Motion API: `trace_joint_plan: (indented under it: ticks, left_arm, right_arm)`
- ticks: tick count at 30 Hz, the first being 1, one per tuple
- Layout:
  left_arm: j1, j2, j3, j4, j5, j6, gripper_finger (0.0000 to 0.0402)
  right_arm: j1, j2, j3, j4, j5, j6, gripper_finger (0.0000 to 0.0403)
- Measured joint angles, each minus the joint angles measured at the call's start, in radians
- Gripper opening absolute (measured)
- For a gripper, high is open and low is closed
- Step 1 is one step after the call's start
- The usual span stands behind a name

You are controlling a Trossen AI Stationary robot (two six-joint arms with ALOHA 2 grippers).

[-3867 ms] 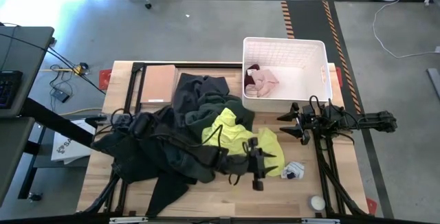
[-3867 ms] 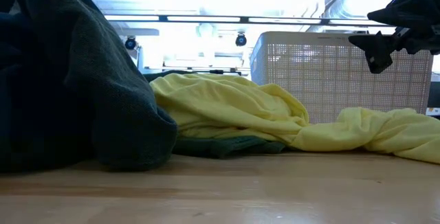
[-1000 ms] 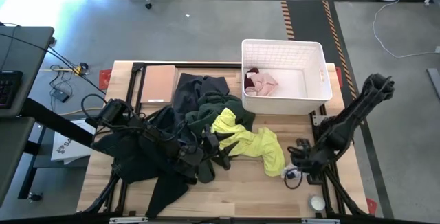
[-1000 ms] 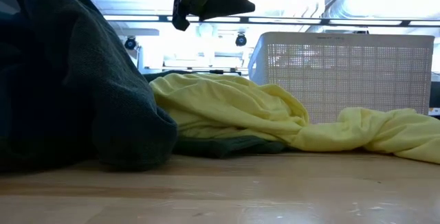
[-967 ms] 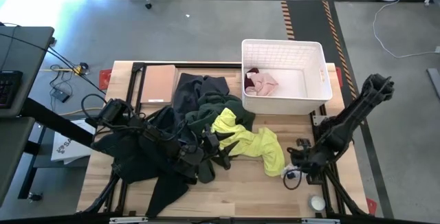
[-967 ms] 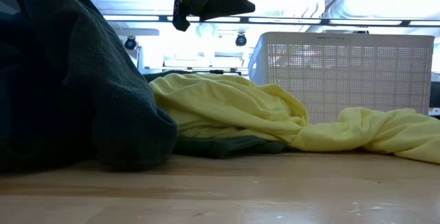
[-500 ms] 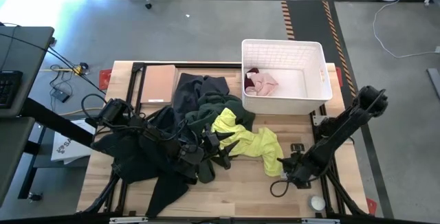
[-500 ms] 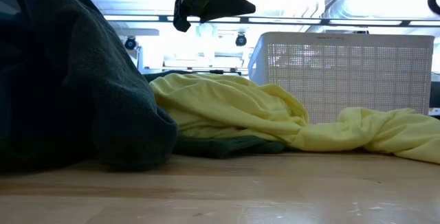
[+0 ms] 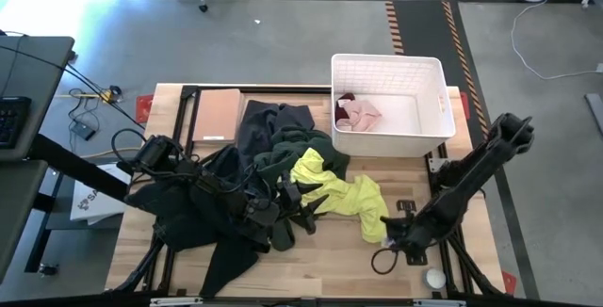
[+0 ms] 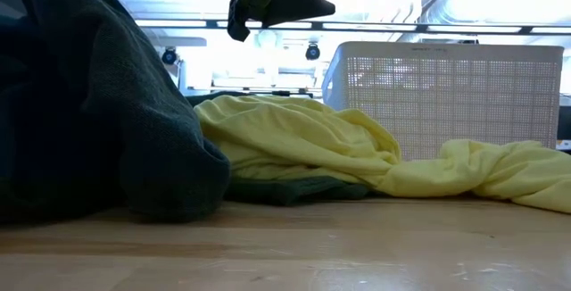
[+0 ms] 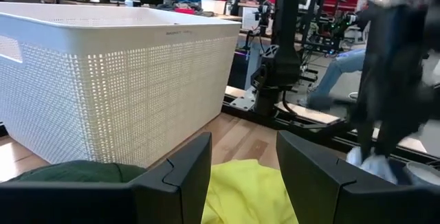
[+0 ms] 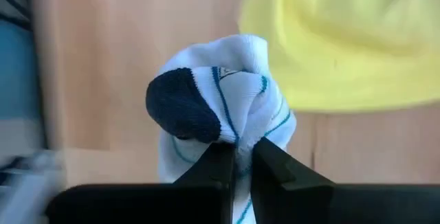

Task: Sort clothes
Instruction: Put the white and blue socks into the white laundry bin

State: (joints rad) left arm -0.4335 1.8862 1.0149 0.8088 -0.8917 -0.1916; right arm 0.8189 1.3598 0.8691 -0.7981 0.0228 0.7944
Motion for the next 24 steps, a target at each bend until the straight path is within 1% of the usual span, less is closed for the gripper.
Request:
trace_joint_plan:
  ticks: [2, 5, 6, 9, 11, 13, 14, 16, 18, 20, 24]
  left_arm:
    - [-0.001, 0.000, 0.000, 0.000, 0.000, 0.000, 0.0160]
    - [-0.003, 0.000, 0.000, 0.000, 0.020, 0.000, 0.0160]
    - [-0.004, 0.000, 0.000, 0.000, 0.027, 0.000, 0.0160]
    - [-0.007, 0.000, 0.000, 0.000, 0.031, 0.001, 0.0160]
    - [-0.008, 0.000, 0.000, 0.000, 0.033, 0.000, 0.0160]
    - [-0.010, 0.000, 0.000, 0.000, 0.033, -0.006, 0.0160]
    - [-0.010, 0.000, 0.000, 0.001, 0.033, -0.006, 0.0160]
    - [-0.011, 0.000, 0.000, 0.001, 0.034, -0.007, 0.0160]
    - [-0.012, 0.000, 0.000, 0.001, 0.033, -0.007, 0.0160]
    - [-0.012, 0.000, 0.000, 0.003, 0.033, -0.007, 0.0160]
    - [-0.012, 0.000, 0.000, 0.005, 0.033, -0.014, 0.0160]
  right_arm:
    - [-0.019, -0.049, 0.066, -0.050, 0.037, -0.023, 0.0024]
    - [-0.056, -0.116, 0.213, -0.123, 0.138, -0.104, 0.0019]
    - [-0.071, -0.132, 0.268, -0.163, 0.190, -0.142, 0.0015]
    - [-0.131, -0.171, 0.433, -0.239, 0.406, -0.293, 0.0007]
    - [-0.196, -0.198, 0.525, -0.285, 0.529, -0.418, 0.0007]
    - [-0.291, -0.220, 0.597, -0.316, 0.598, -0.536, 0.0010]
    - [-0.354, -0.229, 0.624, -0.328, 0.614, -0.596, 0.0012]
    - [-0.494, -0.246, 0.667, -0.344, 0.616, -0.699, 0.0014]
    - [-0.650, -0.258, 0.688, -0.350, 0.588, -0.787, 0.0014]
    - [-0.804, -0.262, 0.688, -0.350, 0.523, -0.865, 0.0015]
    - [-1.094, -0.233, 0.651, -0.344, 0.334, -0.982, 0.0015]
